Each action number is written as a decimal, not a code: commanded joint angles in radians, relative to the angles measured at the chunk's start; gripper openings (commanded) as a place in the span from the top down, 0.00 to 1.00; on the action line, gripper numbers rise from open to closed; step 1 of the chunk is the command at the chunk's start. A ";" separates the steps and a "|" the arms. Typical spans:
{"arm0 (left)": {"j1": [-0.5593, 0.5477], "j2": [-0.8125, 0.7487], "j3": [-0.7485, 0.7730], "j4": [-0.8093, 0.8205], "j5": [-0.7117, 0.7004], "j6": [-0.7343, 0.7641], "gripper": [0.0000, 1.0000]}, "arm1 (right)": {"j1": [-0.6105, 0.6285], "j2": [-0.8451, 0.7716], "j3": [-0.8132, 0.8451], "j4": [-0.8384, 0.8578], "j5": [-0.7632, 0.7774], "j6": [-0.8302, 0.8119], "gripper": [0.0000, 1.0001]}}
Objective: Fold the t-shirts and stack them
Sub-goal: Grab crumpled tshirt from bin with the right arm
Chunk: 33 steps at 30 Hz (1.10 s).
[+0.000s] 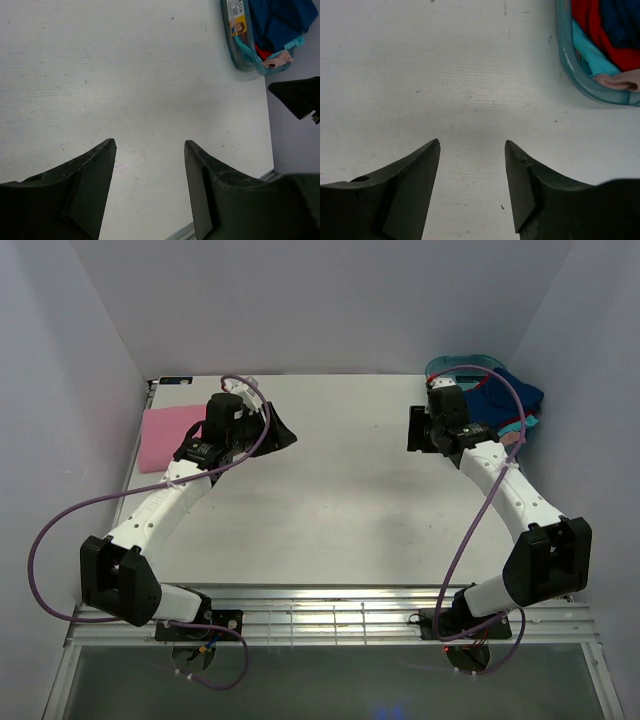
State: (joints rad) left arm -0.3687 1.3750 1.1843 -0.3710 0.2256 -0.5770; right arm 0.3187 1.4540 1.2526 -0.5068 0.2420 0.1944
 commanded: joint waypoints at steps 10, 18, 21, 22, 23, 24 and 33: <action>-0.001 -0.030 -0.084 0.010 0.027 -0.050 0.33 | -0.250 0.221 0.189 0.206 0.172 -0.144 0.58; -0.001 -0.103 -0.167 0.035 -0.006 -0.034 0.34 | -0.282 0.468 0.407 0.202 0.306 -0.279 0.66; -0.001 -0.105 -0.175 0.035 -0.003 -0.027 0.34 | -0.296 0.506 0.424 0.200 0.316 -0.292 0.66; -0.001 -0.105 -0.175 0.034 -0.006 -0.024 0.33 | -0.297 0.511 0.421 0.200 0.324 -0.293 0.65; -0.001 -0.106 -0.175 0.034 -0.009 -0.024 0.33 | -0.302 0.514 0.415 0.203 0.326 -0.293 0.64; -0.001 -0.106 -0.175 0.034 -0.011 -0.021 0.34 | -0.303 0.513 0.406 0.209 0.330 -0.294 0.64; -0.001 -0.120 -0.189 0.038 -0.009 -0.014 0.34 | -0.354 0.578 0.401 0.232 0.327 -0.308 0.59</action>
State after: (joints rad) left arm -0.3687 1.3113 1.0073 -0.3504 0.2241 -0.5999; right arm -0.0116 2.0022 1.6215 -0.3046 0.5598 -0.1043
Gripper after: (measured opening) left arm 0.666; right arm 0.407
